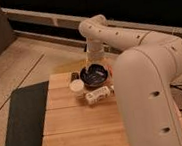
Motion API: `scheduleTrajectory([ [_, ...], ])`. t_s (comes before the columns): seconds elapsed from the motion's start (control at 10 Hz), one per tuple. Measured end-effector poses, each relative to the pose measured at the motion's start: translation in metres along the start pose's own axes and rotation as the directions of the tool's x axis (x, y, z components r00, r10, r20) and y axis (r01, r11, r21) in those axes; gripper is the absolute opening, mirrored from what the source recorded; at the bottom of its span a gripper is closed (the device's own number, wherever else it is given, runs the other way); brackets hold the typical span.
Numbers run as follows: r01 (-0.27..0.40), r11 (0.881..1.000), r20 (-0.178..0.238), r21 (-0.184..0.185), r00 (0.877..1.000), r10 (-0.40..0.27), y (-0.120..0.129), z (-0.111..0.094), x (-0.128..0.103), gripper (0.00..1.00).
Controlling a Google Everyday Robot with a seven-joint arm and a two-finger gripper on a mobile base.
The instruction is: Move the arm in a circular motion
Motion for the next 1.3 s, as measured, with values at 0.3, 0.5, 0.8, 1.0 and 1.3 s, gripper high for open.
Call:
scheduleTrajectory([
  [0.3,0.096,0.991,0.063,0.089,0.993,-0.101,0.028,-0.016,-0.035,0.65],
  [0.5,0.229,0.964,0.057,0.138,0.969,-0.239,0.084,-0.014,-0.036,0.65],
  [0.8,0.387,0.912,0.023,0.133,0.919,-0.393,0.163,0.002,-0.004,0.65],
  [1.0,0.420,0.905,0.024,0.072,0.906,-0.422,0.200,0.009,0.028,0.65],
  [1.3,0.386,0.922,0.025,0.026,0.922,-0.387,0.203,0.016,0.066,0.65],
])
